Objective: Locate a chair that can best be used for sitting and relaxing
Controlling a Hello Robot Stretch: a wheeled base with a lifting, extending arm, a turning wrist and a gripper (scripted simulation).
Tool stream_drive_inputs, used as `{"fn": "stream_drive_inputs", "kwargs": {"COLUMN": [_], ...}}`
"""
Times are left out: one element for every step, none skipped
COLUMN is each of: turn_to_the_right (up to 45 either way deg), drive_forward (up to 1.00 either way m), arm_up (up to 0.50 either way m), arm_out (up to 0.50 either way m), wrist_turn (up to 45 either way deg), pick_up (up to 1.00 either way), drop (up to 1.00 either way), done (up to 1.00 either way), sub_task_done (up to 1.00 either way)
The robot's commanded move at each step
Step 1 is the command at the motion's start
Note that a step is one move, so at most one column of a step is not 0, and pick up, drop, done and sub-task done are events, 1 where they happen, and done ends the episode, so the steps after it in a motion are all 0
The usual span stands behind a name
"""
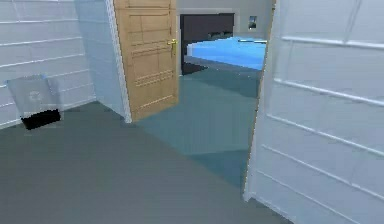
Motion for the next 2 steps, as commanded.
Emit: {"fn": "stream_drive_inputs", "kwargs": {"turn_to_the_right": [0.0, 3.0], "drive_forward": [1.0, 0.0], "arm_up": [0.0, 0.0], "arm_out": [0.0, 0.0], "wrist_turn": [0.0, 0.0], "pick_up": [0.0, 0.0], "drop": [0.0, 0.0], "done": [0.0, 0.0], "sub_task_done": [0.0, 0.0]}}
